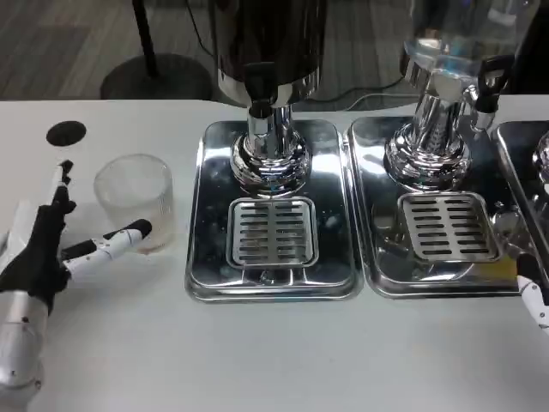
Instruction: Grasp the cup under the faucet to collect the drink, then remove the cup.
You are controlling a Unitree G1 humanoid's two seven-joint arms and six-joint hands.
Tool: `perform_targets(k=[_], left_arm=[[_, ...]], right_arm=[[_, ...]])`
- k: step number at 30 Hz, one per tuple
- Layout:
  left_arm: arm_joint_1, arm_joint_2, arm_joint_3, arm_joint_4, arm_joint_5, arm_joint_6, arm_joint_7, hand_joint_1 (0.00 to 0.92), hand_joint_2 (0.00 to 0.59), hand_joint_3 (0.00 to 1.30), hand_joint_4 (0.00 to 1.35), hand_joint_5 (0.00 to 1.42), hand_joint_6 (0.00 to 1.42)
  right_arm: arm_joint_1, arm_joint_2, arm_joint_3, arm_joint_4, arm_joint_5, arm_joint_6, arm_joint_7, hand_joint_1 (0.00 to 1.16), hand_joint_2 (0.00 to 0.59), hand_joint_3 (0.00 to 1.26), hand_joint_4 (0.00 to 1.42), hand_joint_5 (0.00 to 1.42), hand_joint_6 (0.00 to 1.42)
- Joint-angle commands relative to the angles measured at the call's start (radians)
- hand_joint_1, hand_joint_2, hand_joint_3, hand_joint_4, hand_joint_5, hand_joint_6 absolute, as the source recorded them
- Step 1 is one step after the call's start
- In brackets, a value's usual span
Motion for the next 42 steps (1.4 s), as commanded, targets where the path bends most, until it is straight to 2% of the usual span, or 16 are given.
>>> perform_targets(k=[1,28,42], left_arm=[[-0.026,0.009,-0.023,0.007,0.021,0.006,-0.005,0.595,0.088,0.0,0.0,0.13,0.19],[-0.085,0.014,-0.038,0.084,-0.017,-0.002,-0.064,0.569,0.116,0.0,0.0,0.13,0.2],[-0.139,-0.011,-0.061,0.134,-0.012,-0.015,-0.058,0.544,0.135,0.0,0.01,0.14,0.2]], right_arm=[[0.006,0.005,-0.016,-0.022,0.013,-0.015,0.003,0.62,0.461,0.16,0.17,0.09,0.04],[0.011,0.016,-0.048,-0.053,0.031,-0.036,0.019,0.62,0.461,0.17,0.17,0.1,0.04],[0.028,0.021,-0.073,-0.066,0.052,-0.043,0.028,0.62,0.461,0.17,0.18,0.1,0.04]])
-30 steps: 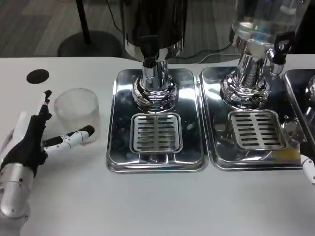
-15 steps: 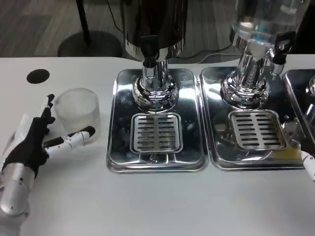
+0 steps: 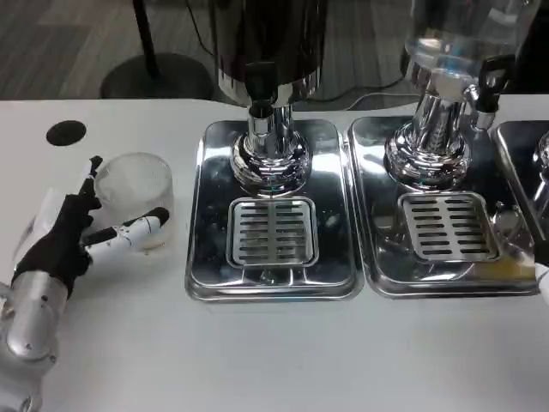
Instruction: Grasp the cup under the faucet to collect the drink, then remove the cup.
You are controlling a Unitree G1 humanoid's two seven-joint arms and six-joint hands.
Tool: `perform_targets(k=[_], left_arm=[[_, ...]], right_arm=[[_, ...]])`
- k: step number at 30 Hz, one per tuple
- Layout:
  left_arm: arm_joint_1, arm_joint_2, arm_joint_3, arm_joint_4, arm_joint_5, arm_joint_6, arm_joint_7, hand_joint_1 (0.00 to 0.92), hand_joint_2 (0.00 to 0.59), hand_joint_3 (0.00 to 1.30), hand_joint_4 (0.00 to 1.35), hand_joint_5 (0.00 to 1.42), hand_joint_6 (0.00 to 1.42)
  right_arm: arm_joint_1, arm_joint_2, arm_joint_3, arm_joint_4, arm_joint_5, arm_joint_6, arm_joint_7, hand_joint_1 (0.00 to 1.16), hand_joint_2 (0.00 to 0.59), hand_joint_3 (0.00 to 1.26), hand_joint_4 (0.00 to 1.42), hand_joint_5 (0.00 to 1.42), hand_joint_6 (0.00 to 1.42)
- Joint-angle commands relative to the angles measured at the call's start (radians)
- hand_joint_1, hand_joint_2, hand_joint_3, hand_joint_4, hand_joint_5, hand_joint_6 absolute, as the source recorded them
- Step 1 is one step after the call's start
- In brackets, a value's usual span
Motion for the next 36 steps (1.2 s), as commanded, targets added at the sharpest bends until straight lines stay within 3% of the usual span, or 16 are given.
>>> perform_targets(k=[1,14,36], left_arm=[[-0.027,-0.005,-0.015,0.012,0.004,-0.014,-0.003,0.545,0.136,0.0,0.01,0.14,0.2],[-0.027,-0.004,-0.031,0.012,-0.002,-0.027,-0.006,0.544,0.157,0.02,0.08,0.16,0.23],[-0.018,0.003,-0.023,-0.002,-0.006,-0.02,-0.003,0.503,0.199,0.29,0.38,0.25,0.27]], right_arm=[[0.012,0.004,-0.013,-0.025,0.011,-0.017,0.01,0.62,0.461,0.17,0.18,0.1,0.04],[0.015,0.008,-0.019,-0.025,0.014,-0.023,0.013,0.62,0.461,0.17,0.18,0.1,0.04],[0.011,0.006,-0.026,-0.022,0.02,-0.022,0.013,0.62,0.461,0.17,0.18,0.1,0.04]])
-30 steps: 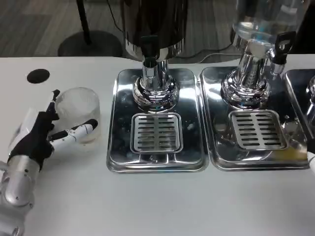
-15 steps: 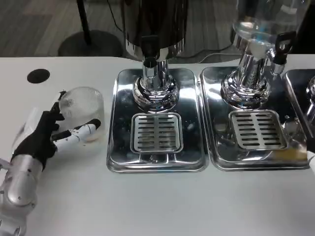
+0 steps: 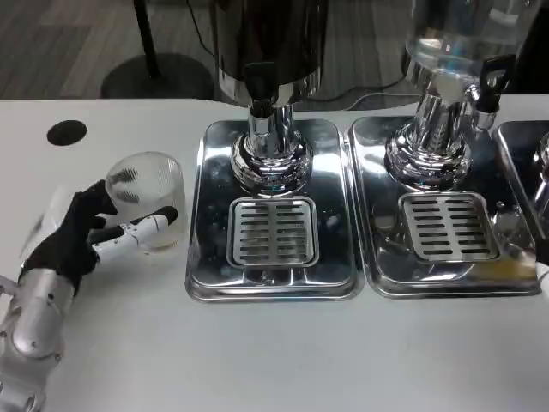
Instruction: Grasp the cup under the faucet to collect the drink, then remove the cup.
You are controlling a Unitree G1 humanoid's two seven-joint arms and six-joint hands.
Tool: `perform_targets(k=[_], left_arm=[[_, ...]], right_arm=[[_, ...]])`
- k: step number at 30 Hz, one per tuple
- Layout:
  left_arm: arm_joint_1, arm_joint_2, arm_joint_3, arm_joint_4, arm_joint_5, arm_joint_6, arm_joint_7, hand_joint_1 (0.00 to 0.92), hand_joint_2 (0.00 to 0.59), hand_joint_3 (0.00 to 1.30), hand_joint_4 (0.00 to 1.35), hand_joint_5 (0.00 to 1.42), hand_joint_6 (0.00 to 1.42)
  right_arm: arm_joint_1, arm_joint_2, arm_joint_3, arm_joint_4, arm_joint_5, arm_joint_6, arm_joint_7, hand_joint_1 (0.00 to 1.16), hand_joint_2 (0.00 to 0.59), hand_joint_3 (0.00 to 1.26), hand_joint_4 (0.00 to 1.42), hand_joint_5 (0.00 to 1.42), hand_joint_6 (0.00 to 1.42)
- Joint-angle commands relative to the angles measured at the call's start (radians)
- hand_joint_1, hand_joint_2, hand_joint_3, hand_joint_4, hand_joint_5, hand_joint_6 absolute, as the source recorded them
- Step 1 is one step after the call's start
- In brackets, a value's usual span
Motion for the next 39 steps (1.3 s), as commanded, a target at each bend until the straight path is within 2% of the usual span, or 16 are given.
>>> perform_targets(k=[1,10,22,39], left_arm=[[-0.008,0.003,0.003,-0.007,-0.006,-0.009,-0.003,0.501,0.203,0.3,0.39,0.25,0.27],[0.005,0.003,0.011,-0.019,-0.01,-0.001,0.008,0.487,0.214,0.35,0.49,0.29,0.29],[0.029,0.01,0.031,-0.04,-0.018,0.001,0.011,0.486,0.214,0.35,0.49,0.29,0.29],[0.096,0.022,0.116,-0.151,-0.057,0.028,0.008,0.486,0.215,0.36,0.49,0.3,0.3]], right_arm=[[0.002,0.002,-0.017,-0.002,0.007,-0.01,0.004,0.62,0.461,0.17,0.18,0.1,0.04],[0.007,0.004,-0.022,-0.003,0.009,-0.016,0.002,0.62,0.456,0.17,0.18,0.1,0.04],[0.014,0.007,-0.024,-0.002,0.01,-0.02,-0.001,0.63,0.456,0.17,0.18,0.1,0.04],[0.005,0.011,-0.017,0.0,0.008,-0.019,0.004,0.65,0.457,0.17,0.18,0.1,0.04]])
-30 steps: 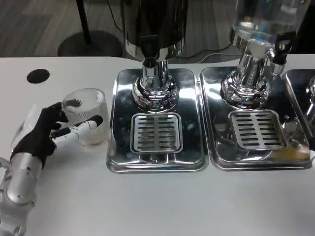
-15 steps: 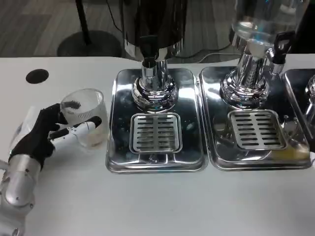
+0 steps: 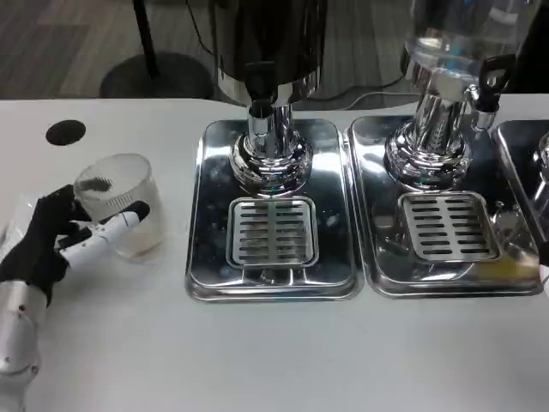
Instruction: Grasp the cup under the faucet to collect the drink, then remove the cup.
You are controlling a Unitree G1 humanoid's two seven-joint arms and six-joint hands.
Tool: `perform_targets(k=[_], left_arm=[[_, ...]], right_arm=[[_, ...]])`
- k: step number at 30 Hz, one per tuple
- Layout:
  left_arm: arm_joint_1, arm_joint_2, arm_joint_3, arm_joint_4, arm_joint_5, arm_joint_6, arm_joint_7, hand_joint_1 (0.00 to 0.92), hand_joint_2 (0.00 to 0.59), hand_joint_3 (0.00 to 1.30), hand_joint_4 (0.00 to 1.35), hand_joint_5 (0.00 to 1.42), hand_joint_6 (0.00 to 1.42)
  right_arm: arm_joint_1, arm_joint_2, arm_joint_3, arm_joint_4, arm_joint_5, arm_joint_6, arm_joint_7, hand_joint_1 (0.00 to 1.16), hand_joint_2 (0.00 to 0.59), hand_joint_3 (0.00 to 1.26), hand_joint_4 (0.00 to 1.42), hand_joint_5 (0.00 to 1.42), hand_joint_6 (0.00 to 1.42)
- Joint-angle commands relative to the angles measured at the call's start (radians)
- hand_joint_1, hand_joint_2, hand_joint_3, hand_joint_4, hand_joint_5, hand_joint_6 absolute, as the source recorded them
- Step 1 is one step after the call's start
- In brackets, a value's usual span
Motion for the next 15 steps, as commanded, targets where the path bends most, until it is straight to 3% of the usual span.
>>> perform_targets(k=[1,15], left_arm=[[0.014,0.014,0.021,-0.056,-0.013,0.007,0.005,0.486,0.215,0.36,0.49,0.31,0.3],[0.044,-0.01,0.015,-0.179,0.021,0.053,0.04,0.486,0.216,0.36,0.49,0.32,0.31]], right_arm=[[-0.004,0.007,-0.005,-0.001,0.005,-0.009,0.004,0.65,0.457,0.17,0.18,0.1,0.04],[0.008,0.015,-0.013,0.003,0.014,-0.022,-0.002,0.65,0.457,0.17,0.18,0.1,0.04]])
